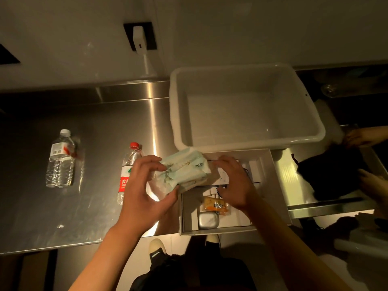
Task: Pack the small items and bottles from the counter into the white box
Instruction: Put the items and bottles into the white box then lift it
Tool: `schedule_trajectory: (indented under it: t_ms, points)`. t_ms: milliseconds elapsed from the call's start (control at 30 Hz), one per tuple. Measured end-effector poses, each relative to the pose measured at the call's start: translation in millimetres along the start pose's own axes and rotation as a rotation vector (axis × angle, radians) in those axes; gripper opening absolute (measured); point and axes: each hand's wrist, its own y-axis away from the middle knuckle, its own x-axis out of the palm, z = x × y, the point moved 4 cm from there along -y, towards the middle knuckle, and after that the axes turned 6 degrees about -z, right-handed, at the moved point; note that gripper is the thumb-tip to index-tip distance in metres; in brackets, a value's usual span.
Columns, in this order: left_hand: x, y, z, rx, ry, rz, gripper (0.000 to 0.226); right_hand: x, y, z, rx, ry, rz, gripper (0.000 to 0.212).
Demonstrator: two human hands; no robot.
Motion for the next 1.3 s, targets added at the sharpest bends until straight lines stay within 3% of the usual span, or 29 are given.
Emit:
schedule_trajectory:
  t_ms: [133,233,567,733,1033,1300]
  points:
    - [21.8,6.0,-10.0,-0.004,0.071,0.104,0.051,-14.7,16.7,16.9,-0.055,-0.49,0.176,0.105]
    - [35.9,14.5,-15.7,-0.029,0.096,0.19,0.052,-21.0,25.5,20.2,-0.019,-0.605,0.3,0.119]
    - [70.3,44.7,-13.8,-0.035,0.139,0.458,0.057,-21.7,50.5,-6.9,-0.173,-0.197,0.294,0.099]
    - [79.7,52.4,-0.5,0.008,-0.116,0.573,0.057,-14.4,58.0,-18.8,-0.133,-0.094,0.195,0.082]
    - [102.0,54.5,2.5,0.047,-0.475,0.618,0.07,16.6,49.1,-28.7,-0.074,0.067,0.101,0.08]
    - [124.9,61.4,14.5,0.043,-0.692,0.765,0.055,30.4,45.3,-33.2,-0.039,0.141,0.115,0.08]
